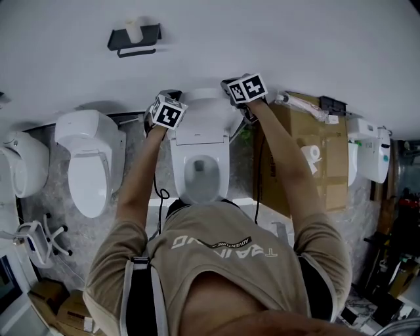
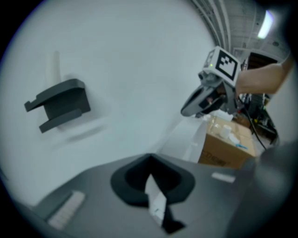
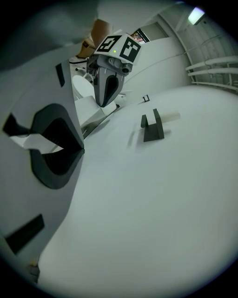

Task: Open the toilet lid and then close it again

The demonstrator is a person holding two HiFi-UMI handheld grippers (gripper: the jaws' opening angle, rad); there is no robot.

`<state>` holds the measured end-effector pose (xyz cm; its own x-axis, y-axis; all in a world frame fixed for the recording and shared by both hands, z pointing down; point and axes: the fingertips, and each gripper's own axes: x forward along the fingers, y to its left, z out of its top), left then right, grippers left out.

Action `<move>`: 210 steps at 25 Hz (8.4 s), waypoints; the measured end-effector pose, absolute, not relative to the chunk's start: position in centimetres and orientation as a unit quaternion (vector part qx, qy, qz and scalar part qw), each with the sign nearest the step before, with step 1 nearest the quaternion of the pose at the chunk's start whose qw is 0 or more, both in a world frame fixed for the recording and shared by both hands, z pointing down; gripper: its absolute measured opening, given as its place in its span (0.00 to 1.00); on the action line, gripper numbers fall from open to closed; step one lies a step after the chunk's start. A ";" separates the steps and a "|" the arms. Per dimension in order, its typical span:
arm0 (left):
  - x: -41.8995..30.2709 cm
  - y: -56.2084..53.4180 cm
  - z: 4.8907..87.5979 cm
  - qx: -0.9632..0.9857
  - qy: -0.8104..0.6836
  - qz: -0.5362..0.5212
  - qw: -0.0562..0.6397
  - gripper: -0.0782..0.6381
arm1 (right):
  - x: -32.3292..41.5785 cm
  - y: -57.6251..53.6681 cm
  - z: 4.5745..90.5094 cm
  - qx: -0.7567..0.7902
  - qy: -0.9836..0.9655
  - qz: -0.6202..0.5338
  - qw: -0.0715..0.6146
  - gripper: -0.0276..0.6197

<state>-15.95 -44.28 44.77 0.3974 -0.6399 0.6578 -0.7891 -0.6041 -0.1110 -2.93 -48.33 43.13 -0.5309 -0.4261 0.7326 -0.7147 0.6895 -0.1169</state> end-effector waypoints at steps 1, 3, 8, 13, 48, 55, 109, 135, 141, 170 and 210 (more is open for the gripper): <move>-16.0 -43.9 44.7 0.829 -0.430 0.340 0.110 0.11 | -3.0 -48.0 43.1 0.335 -0.851 0.204 0.350 0.06; -15.9 -42.9 44.5 0.829 -0.427 0.344 0.110 0.11 | -3.0 -47.1 43.2 0.332 -0.849 0.202 0.358 0.06; -15.7 -39.8 44.5 0.828 -0.423 0.351 0.109 0.11 | -3.1 -44.3 43.4 0.320 -0.850 0.194 0.370 0.06; -15.6 -36.5 44.6 0.830 -0.425 0.341 0.116 0.11 | -3.0 -40.6 43.4 0.310 -0.859 0.186 0.362 0.06; -15.5 -16.3 50.5 0.795 -0.431 0.368 0.219 0.11 | 0.1 -18.6 49.7 0.292 -0.871 0.259 0.298 0.06; -15.2 -12.8 52.9 0.813 -0.371 0.376 0.245 0.11 | 0.8 -15.2 52.5 0.322 -0.841 0.281 0.332 0.06; -13.2 7.5 81.7 0.676 -0.207 0.514 0.487 0.11 | 2.6 5.4 82.2 0.197 -0.721 0.440 0.497 0.06; -12.7 9.3 90.8 0.645 -0.193 0.557 0.486 0.11 | 3.9 8.0 91.2 0.191 -0.692 0.479 0.505 0.06; -12.8 8.9 92.2 0.647 -0.202 0.552 0.487 0.11 | 3.7 7.8 92.3 0.199 -0.692 0.477 0.505 0.06; -13.0 9.5 90.5 0.661 -0.238 0.556 0.443 0.11 | 1.9 7.5 89.7 0.211 -0.736 0.418 0.489 0.06; -10.1 -16.0 46.9 0.839 -0.448 0.224 0.213 0.11 | -2.9 -15.0 48.5 0.369 -0.868 0.184 0.276 0.06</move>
